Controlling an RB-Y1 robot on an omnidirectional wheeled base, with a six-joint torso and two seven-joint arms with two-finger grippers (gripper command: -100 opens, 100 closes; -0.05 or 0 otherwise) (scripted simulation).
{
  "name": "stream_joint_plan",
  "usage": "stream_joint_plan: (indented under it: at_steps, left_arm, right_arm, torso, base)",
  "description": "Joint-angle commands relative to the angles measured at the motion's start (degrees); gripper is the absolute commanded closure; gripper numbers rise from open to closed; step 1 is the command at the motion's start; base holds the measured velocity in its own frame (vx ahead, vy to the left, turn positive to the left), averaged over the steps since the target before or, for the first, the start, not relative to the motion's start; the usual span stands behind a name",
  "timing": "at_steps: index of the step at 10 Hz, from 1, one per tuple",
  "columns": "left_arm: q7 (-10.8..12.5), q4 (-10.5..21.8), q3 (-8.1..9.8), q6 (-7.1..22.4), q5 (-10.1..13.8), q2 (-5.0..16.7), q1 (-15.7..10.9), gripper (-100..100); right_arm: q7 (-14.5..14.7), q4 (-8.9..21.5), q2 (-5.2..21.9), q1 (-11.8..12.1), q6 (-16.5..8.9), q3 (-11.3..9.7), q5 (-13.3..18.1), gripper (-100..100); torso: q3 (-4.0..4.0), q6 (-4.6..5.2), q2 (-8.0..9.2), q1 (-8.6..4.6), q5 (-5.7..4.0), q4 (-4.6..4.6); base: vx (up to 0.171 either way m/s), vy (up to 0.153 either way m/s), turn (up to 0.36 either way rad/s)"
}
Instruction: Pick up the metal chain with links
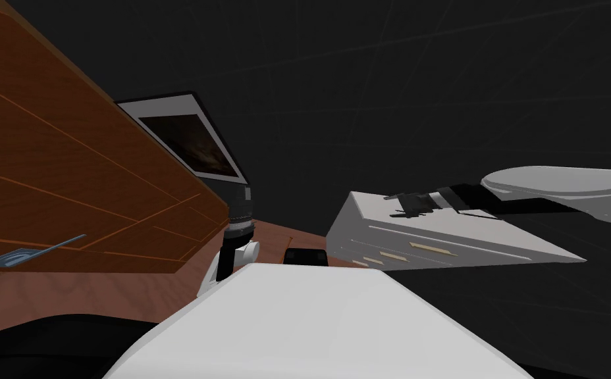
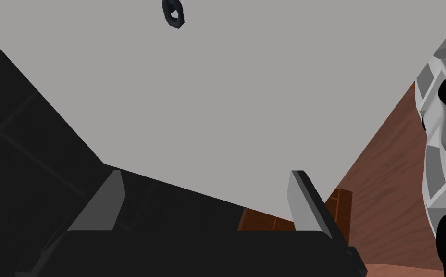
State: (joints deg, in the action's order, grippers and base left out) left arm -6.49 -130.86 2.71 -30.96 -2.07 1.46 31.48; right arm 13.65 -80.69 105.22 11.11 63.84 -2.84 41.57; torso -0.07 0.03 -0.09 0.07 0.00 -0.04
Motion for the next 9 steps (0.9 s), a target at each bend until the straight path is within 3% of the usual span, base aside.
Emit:
stream_joint_plan:
  at_steps: [1,4,5,7,8,9]
  left_arm:
    - [0.0,0.0,0.0,0.0,0.0,0.0,0.0,0]
    - [0.0,0.0,0.0,0.0,0.0,0.0,0.0,0]
    - [0.0,0.0,0.0,0.0,0.0,0.0,0.0,0]
    - [0.0,0.0,0.0,0.0,0.0,0.0,0.0,0]
    - [0.0,0.0,0.0,0.0,0.0,0.0,0.0,0]
    - [0.0,0.0,0.0,0.0,0.0,0.0,0.0,0]
  right_arm:
    - [-0.15,1.37,2.2,-0.45,1.04,-1.85,1.84,-100]
    - [0.29,4.13,7.65,1.81,2.9,-5.28,5.18,-100]
    - [0.29,4.13,8.06,1.81,2.9,-5.28,3.31,-100]
    - [0.41,4.84,9.57,2.62,3.41,-6.41,6.17,-100]
    - [0.41,4.84,9.57,2.62,3.41,-3.96,6.17,-100]
    - [0.41,4.84,9.57,2.62,3.41,-6.02,6.17,-100]
  torso:
    - [0.0,0.0,0.0,0.0,0.0,0.0]
    - [-0.06,0.0,-0.11,-0.09,-0.02,-0.02]
    - [-0.1,-0.01,-0.18,-0.11,-0.01,-0.04]
    - [0.0,0.01,0.0,-0.1,-0.04,0.0]
    - [0.04,0.01,0.06,-0.12,-0.05,0.02]
    - [0.04,0.0,0.06,-0.08,-0.02,0.02]
  base:
    - [0.018,-0.002,0.041]
    - [0.076,-0.005,0.067]
    - [0.068,-0.007,0.025]
    - [0.023,0.0,0.012]
    - [0.024,-0.002,0.02]
    - [0.017,-0.002,0.005]
